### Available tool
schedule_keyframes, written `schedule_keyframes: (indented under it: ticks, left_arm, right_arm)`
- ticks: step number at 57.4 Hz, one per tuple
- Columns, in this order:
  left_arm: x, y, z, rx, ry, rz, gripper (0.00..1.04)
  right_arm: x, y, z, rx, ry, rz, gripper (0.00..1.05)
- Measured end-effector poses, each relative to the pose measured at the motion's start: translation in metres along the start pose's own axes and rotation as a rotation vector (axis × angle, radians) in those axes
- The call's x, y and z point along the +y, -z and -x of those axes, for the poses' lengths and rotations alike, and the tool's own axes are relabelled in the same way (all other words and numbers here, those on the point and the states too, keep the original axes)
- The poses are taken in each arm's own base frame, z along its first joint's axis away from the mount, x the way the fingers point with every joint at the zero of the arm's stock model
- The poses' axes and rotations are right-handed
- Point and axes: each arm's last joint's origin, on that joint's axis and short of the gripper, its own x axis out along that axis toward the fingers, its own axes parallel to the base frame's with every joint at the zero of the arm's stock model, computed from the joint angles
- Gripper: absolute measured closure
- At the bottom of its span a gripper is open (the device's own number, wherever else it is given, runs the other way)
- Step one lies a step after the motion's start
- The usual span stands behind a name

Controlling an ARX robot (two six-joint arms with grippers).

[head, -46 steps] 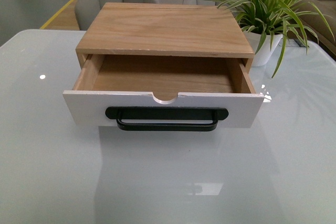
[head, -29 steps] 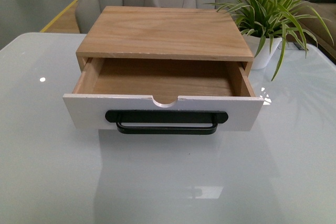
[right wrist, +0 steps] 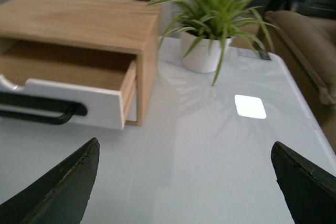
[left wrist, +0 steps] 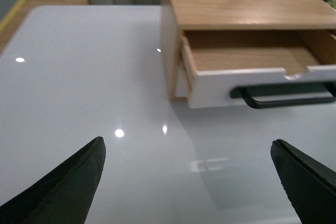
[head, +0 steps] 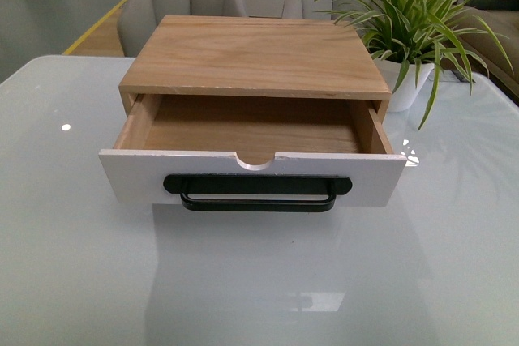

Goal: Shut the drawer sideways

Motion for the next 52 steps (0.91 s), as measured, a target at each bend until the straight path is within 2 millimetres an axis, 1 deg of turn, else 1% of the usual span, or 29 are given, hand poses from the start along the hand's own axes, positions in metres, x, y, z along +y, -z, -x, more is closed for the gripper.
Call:
schedule_keyframes:
  ticks: [4, 6, 8, 12, 14, 16, 18, 22, 30, 36, 43, 52]
  left_arm:
    - [-0.005, -0.005, -0.011, 0.009, 0.049, -0.023, 0.09]
    - [-0.010, -0.011, -0.025, 0.006, 0.102, -0.054, 0.09]
    - [-0.014, -0.014, -0.034, 0.005, 0.138, -0.080, 0.09]
    - [-0.021, -0.017, -0.050, 0.006, 0.193, -0.128, 0.09]
    - [-0.028, -0.017, -0.066, 0.018, 0.232, -0.178, 0.09]
    - [-0.034, -0.015, -0.080, 0.032, 0.255, -0.217, 0.09]
    - [-0.039, -0.012, -0.092, 0.051, 0.278, -0.247, 0.09]
    - [-0.048, -0.006, -0.110, 0.086, 0.328, -0.298, 0.09]
    - [-0.061, -0.001, -0.127, 0.103, 0.418, -0.376, 0.09]
    - [-0.069, 0.001, -0.142, 0.087, 0.468, -0.445, 0.09]
    - [-0.079, 0.007, -0.154, 0.061, 0.550, -0.539, 0.09]
    - [-0.090, 0.014, -0.164, 0.057, 0.625, -0.616, 0.09]
  right_arm:
    - [0.000, -0.003, -0.014, 0.006, -0.040, 0.063, 0.09]
    - [-0.001, -0.007, -0.030, 0.008, -0.066, 0.121, 0.09]
    - [-0.001, -0.010, -0.041, 0.014, -0.091, 0.169, 0.09]
    - [0.002, -0.011, -0.058, 0.037, -0.131, 0.237, 0.09]
    - [0.007, -0.009, -0.072, 0.082, -0.189, 0.305, 0.09]
    - [0.012, -0.004, -0.082, 0.120, -0.240, 0.365, 0.09]
    - [0.018, 0.000, -0.089, 0.154, -0.292, 0.422, 0.09]
    - [0.027, 0.008, -0.099, 0.197, -0.370, 0.542, 0.09]
    - [0.041, 0.016, -0.109, 0.233, -0.484, 0.715, 0.09]
    - [0.052, 0.013, -0.120, 0.215, -0.544, 0.810, 0.09]
    - [0.066, 0.010, -0.134, 0.190, -0.603, 0.884, 0.09]
    - [0.080, 0.012, -0.147, 0.182, -0.674, 0.944, 0.09]
